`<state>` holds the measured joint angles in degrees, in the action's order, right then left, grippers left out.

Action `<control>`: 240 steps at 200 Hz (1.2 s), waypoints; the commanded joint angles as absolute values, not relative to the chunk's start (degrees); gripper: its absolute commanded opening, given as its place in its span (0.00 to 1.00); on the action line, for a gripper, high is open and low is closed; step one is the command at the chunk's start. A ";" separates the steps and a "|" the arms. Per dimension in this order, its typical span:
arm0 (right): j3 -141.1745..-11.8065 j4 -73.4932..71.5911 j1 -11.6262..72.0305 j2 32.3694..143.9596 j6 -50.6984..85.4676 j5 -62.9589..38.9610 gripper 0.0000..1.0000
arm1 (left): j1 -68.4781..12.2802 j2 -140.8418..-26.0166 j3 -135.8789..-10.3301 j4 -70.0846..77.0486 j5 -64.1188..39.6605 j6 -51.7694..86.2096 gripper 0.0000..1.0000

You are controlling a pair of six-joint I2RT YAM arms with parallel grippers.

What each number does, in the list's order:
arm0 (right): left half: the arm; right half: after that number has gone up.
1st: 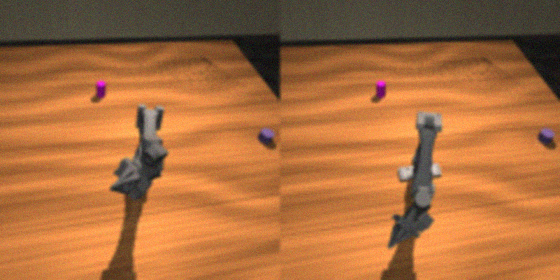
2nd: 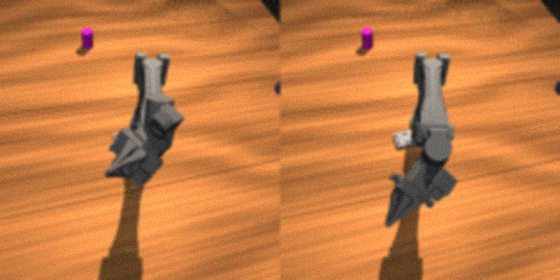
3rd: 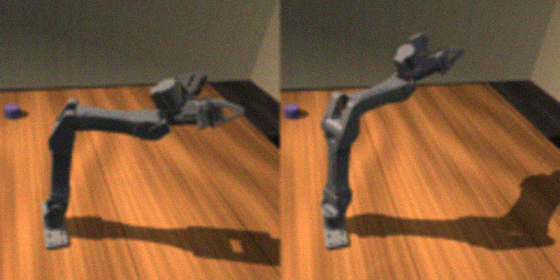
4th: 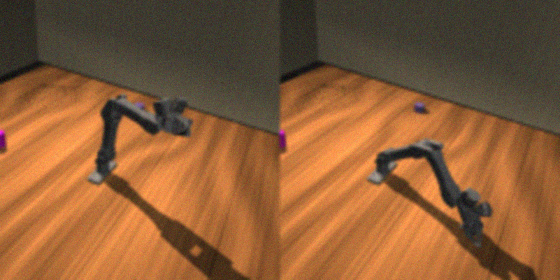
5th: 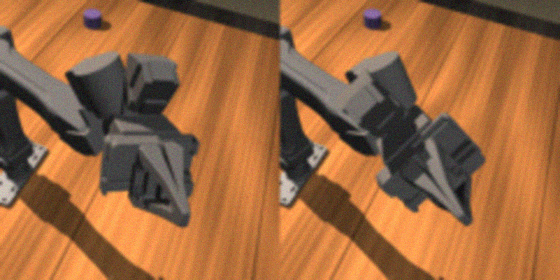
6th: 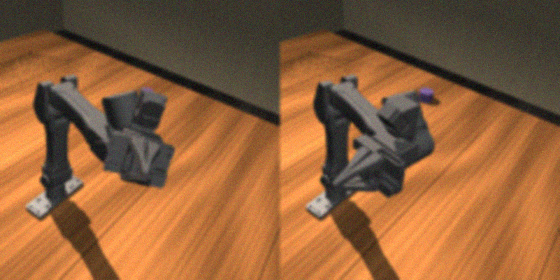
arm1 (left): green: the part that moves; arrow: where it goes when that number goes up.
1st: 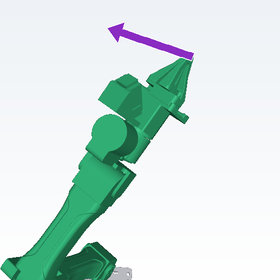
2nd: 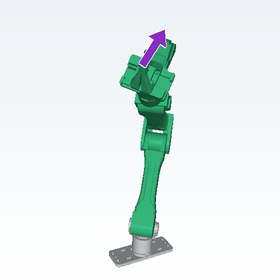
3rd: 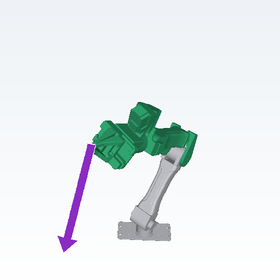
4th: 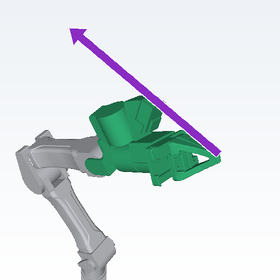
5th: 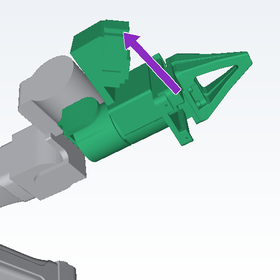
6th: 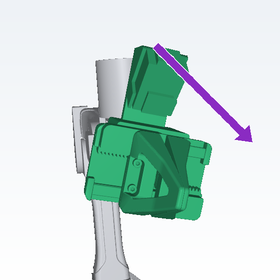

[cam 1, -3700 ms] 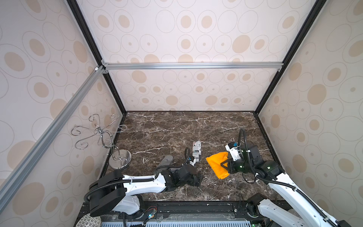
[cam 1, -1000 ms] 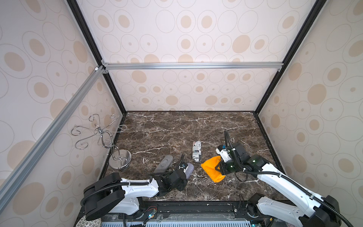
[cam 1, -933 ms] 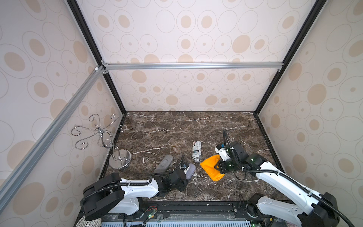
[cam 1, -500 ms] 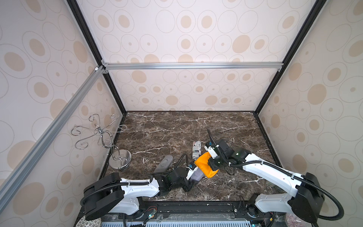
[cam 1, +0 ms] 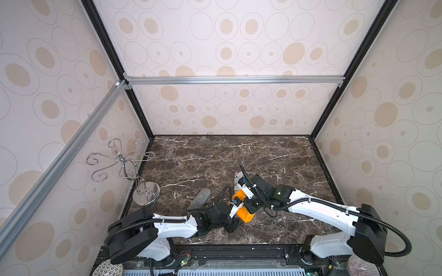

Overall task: Wipe the eyeglass case
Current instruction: Wipe the dirt from the eyeglass case.

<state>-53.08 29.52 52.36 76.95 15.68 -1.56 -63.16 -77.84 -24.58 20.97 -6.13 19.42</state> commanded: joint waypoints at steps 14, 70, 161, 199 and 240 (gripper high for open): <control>-51.86 32.51 52.34 76.50 19.15 6.88 0.00 | -63.69 -75.37 -26.67 26.25 -6.57 18.00 0.52; -52.76 36.91 50.09 73.71 18.22 15.24 0.00 | -63.64 -71.68 -24.65 23.68 -4.80 17.63 0.50; -52.12 27.89 57.92 75.53 17.47 3.44 0.00 | -63.39 -74.62 -26.40 25.59 -4.58 19.26 0.48; -50.95 32.26 55.65 73.30 20.31 11.34 0.00 | -62.99 -73.02 -25.43 24.85 -5.23 19.47 0.48; -49.10 36.57 48.94 67.52 21.78 14.47 0.00 | -59.17 -69.61 -23.05 24.80 -12.12 21.50 0.47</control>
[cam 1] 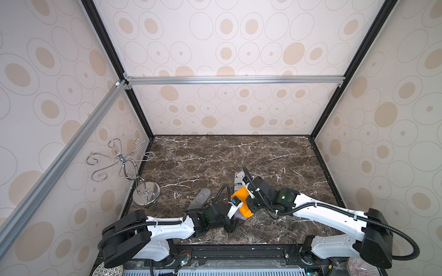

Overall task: Wipe the eyeglass case
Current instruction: Wipe the dirt from the eyeglass case.

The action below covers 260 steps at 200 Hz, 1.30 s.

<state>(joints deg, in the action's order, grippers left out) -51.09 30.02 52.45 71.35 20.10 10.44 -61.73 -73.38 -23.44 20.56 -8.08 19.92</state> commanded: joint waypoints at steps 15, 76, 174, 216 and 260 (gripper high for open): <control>-48.63 37.18 47.34 64.41 21.33 14.34 0.00 | -57.02 -68.53 -22.35 25.22 -16.79 22.85 0.48; -48.80 31.59 51.93 57.90 16.59 7.83 0.00 | -49.81 -69.03 -22.68 28.81 -35.09 29.47 0.49; -47.52 22.70 64.73 64.39 17.35 5.70 0.00 | -38.80 -69.87 -23.05 36.54 -48.34 39.15 0.49; -48.29 30.09 59.65 61.90 20.68 16.53 0.00 | -38.76 -69.01 -22.72 35.22 -47.61 37.10 0.48; -48.78 36.33 50.44 59.03 24.75 22.31 0.00 | -38.77 -68.38 -23.55 32.35 -45.23 36.17 0.50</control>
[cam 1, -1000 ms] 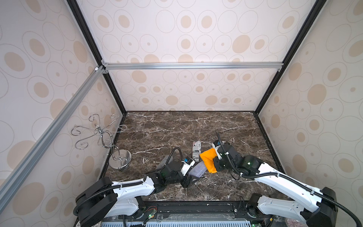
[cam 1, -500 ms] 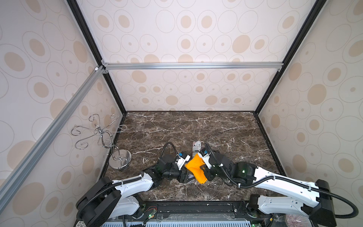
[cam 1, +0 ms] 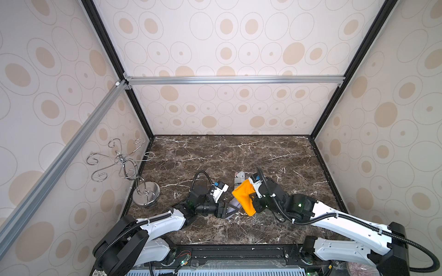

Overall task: Wipe the eyeglass case
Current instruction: Wipe the dirt from the eyeglass case.

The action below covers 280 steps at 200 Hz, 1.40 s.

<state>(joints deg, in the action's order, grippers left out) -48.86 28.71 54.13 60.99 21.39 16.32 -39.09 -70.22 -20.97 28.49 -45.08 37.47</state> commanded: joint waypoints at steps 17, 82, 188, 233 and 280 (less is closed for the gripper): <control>-49.24 39.73 48.80 58.63 24.85 23.78 0.00 | -38.81 -68.12 -23.55 32.55 -43.13 36.70 0.50; -48.90 38.61 48.80 56.52 17.65 8.73 0.00 | -40.64 -68.84 -26.21 31.71 -37.63 34.07 0.49; -45.28 25.20 57.57 60.77 16.24 -4.32 0.00 | -44.52 -76.20 -29.91 34.75 -38.63 33.92 0.48; -44.93 27.46 53.21 56.82 19.78 6.24 0.00 | -44.50 -75.56 -28.39 34.20 -42.37 33.31 0.48; -43.83 25.83 43.57 50.19 19.04 3.63 0.00 | -44.52 -74.80 -26.62 34.58 -45.76 33.64 0.48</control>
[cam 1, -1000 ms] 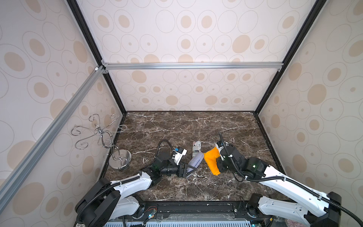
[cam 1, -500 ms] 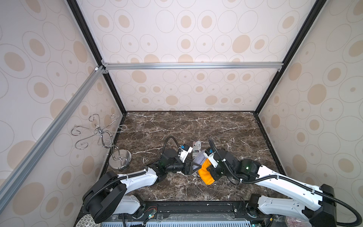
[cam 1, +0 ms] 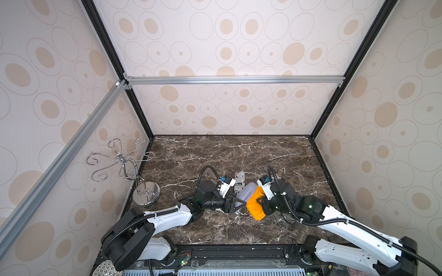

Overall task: Wipe the eyeglass case
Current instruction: Wipe the dirt from the eyeglass case.

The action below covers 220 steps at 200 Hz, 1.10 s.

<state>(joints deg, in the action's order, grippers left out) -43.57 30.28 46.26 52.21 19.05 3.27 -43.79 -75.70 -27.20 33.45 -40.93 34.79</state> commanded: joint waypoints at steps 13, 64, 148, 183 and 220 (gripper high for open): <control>-44.29 26.11 43.53 50.59 17.69 0.54 0.00 | -44.48 -74.55 -26.77 34.48 -45.99 33.62 0.48; -42.95 22.68 51.23 53.72 17.49 -8.62 0.00 | -44.55 -75.37 -29.00 35.07 -46.05 33.66 0.47; -41.99 21.31 55.14 52.67 20.42 2.69 0.00 | -44.47 -74.85 -27.15 36.00 -47.23 33.57 0.46; -43.69 26.01 47.03 49.21 21.79 6.52 0.00 | -44.69 -73.18 -24.25 37.56 -48.56 32.99 0.46; -44.55 26.88 46.32 49.87 21.36 2.83 0.00 | -44.86 -70.87 -22.98 37.53 -46.78 33.27 0.46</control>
<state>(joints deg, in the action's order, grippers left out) -42.96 28.80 46.46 49.58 21.19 5.04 -44.16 -72.86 -23.22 36.40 -45.52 34.57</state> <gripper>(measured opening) 0.111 0.623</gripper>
